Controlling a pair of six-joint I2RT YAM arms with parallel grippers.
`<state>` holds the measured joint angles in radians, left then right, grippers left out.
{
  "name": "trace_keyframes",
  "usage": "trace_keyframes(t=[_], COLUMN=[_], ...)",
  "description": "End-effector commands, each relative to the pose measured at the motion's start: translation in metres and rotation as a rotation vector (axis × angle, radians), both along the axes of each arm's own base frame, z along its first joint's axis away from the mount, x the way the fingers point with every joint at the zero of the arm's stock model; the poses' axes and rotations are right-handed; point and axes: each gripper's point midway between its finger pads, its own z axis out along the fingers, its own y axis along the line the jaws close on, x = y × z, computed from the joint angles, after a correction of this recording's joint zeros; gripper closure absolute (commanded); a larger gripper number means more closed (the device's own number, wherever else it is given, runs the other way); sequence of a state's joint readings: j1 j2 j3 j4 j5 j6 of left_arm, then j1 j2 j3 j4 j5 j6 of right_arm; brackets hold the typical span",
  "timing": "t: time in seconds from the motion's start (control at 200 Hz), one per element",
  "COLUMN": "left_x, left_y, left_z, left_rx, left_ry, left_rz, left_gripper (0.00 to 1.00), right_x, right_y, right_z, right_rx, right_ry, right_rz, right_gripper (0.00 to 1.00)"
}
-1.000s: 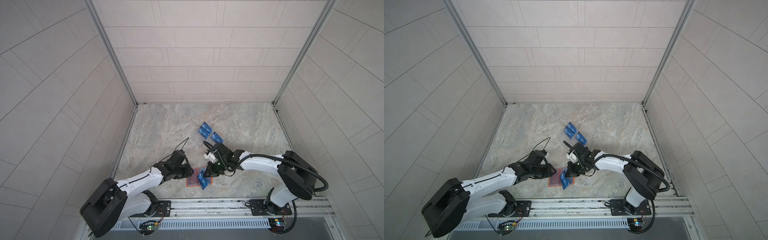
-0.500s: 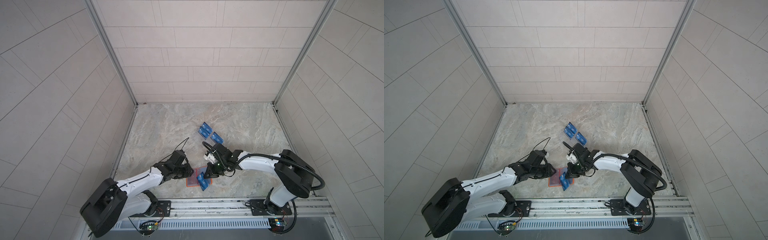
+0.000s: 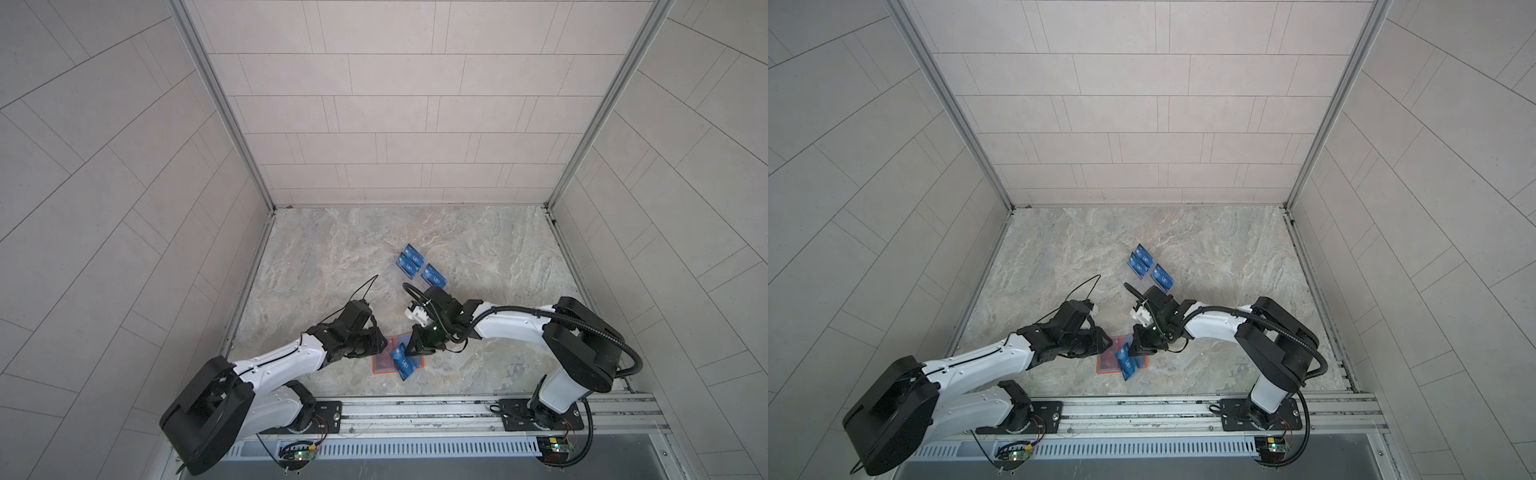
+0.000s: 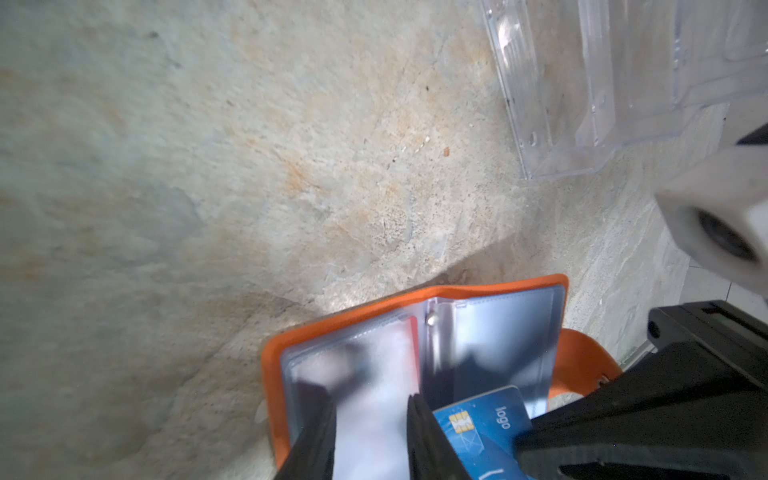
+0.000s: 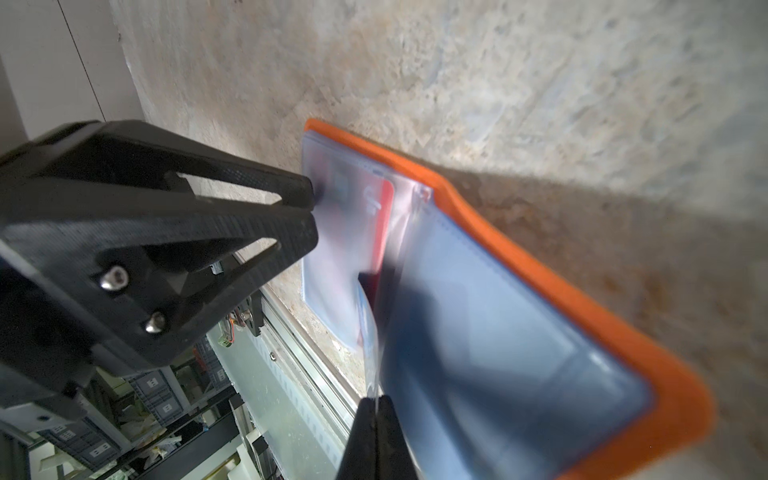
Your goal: Put the credit cards into the card holder
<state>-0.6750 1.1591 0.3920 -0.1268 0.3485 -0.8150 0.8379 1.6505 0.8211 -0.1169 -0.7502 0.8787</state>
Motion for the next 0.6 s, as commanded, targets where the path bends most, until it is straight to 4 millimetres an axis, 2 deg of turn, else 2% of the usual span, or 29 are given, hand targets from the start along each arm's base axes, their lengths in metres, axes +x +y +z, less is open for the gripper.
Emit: trace_keyframes(t=[0.0, 0.165, 0.596], left_x=[-0.01, -0.01, -0.01], left_y=[0.01, 0.01, 0.012], left_z=[-0.011, -0.01, -0.009], left_rx=[0.04, 0.038, 0.04], left_ry=[0.031, 0.031, 0.028], left_rz=[0.007, 0.006, 0.015], left_gripper=[0.66, 0.66, 0.66], right_x=[0.012, 0.023, 0.034], right_y=[0.005, 0.005, -0.002], right_z=[-0.005, -0.012, -0.03], right_rx=[-0.011, -0.034, -0.064], right_ry=[-0.03, -0.062, -0.097], right_rz=[-0.043, -0.081, -0.156], right_gripper=[1.0, 1.0, 1.0])
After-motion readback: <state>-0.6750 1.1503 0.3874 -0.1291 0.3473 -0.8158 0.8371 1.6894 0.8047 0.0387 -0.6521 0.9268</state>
